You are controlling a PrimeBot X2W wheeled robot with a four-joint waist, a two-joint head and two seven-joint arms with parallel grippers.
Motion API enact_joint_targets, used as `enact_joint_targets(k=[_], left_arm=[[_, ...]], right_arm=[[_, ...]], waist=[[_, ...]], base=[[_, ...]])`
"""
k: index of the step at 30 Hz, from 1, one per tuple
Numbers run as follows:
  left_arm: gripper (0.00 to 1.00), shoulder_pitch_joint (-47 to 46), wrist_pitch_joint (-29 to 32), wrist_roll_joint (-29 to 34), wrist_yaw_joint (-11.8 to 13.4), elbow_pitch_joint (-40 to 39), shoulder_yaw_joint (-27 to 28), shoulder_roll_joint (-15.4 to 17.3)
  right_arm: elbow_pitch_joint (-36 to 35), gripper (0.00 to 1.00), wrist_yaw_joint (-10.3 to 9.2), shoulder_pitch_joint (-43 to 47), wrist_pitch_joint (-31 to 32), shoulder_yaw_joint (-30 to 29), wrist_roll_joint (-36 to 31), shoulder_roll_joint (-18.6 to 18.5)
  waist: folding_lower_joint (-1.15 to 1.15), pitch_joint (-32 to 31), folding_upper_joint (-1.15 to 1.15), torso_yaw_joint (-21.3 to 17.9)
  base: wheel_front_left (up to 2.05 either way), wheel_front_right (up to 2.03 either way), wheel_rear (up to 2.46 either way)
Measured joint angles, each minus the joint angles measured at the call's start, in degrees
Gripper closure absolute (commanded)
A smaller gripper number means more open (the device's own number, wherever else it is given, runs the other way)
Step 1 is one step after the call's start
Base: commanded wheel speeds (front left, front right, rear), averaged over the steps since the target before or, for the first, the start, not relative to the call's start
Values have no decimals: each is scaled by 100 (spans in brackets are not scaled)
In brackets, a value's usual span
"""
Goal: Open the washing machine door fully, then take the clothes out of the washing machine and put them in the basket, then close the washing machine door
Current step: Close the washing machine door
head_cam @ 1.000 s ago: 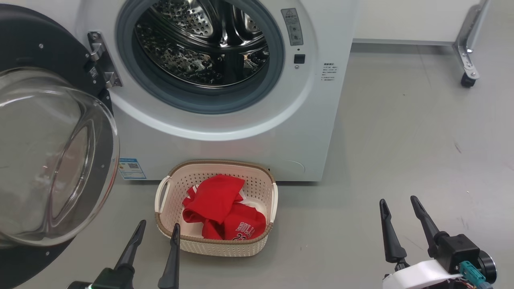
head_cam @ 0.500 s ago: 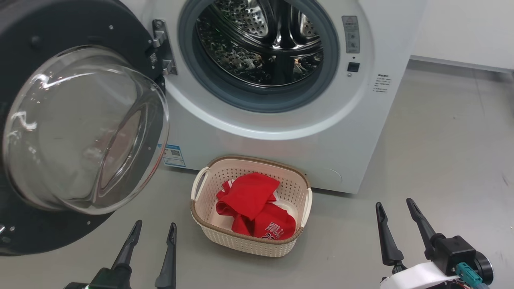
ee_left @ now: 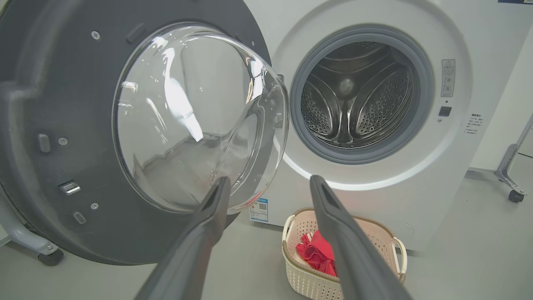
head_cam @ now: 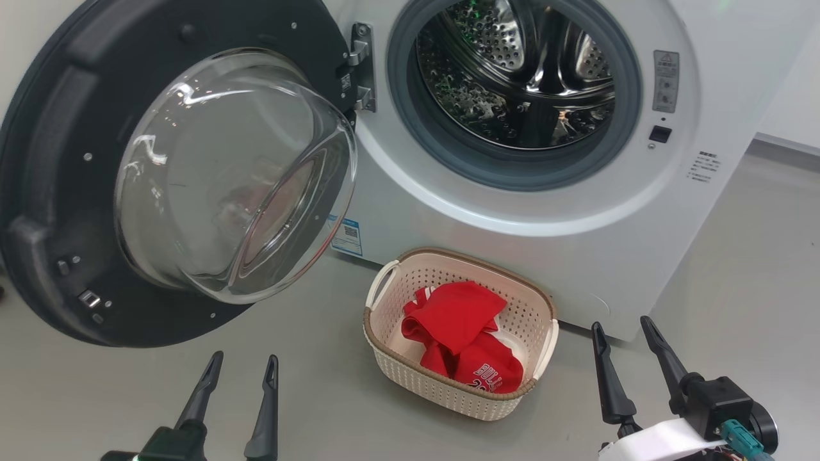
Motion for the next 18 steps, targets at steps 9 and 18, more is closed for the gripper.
enact_joint_targets(k=[9, 18], left_arm=[[0, 0, 1, -3, 47, -20, 107, 13], [0, -1, 1, -8, 52, -23, 133, 14]], right_arm=[[-36, 0, 0, 1, 49, 112, -1, 25], [-21, 0, 1, -1, 62, 172, -1, 35]], waist=[[0, 9, 0, 442], [0, 39, 0, 580]], base=[[0, 0, 0], [0, 0, 0]])
